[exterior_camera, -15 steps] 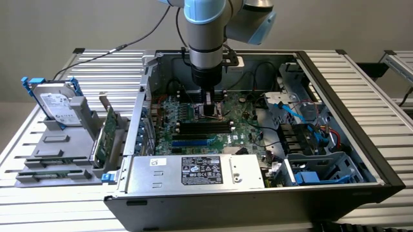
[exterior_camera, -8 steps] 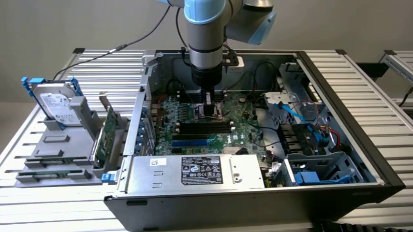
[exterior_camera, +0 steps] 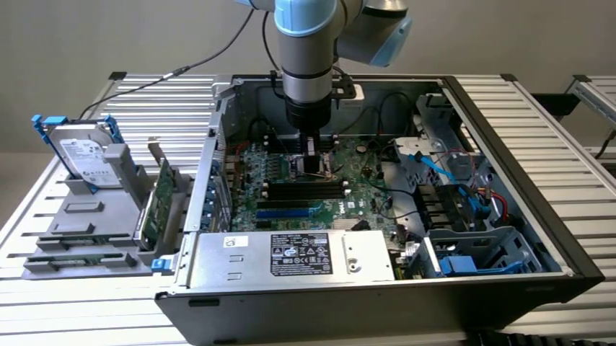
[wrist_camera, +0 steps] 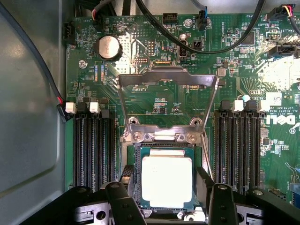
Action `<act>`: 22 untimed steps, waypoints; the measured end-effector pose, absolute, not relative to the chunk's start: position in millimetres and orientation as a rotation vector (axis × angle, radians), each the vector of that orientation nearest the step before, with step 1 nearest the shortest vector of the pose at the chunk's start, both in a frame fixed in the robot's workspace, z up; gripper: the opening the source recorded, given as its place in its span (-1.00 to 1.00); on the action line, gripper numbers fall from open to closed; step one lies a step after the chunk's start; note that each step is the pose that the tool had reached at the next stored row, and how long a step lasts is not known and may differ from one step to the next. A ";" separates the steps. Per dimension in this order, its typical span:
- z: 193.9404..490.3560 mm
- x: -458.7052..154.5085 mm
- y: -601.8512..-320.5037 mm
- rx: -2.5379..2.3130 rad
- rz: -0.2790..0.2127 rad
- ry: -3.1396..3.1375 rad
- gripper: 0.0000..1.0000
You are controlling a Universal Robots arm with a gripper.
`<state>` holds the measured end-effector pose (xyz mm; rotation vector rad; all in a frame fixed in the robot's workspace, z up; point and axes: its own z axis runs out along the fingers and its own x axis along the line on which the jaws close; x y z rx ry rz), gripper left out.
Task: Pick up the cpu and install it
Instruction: 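Place the cpu into insertion slot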
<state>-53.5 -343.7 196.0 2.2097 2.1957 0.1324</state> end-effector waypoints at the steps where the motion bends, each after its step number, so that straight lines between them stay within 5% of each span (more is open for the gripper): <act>1: 196.0 -53.5 -343.7 2.210 0.132 2.196 0.25; 22: 196.7 -53.5 -341.9 2.216 0.132 2.189 0.25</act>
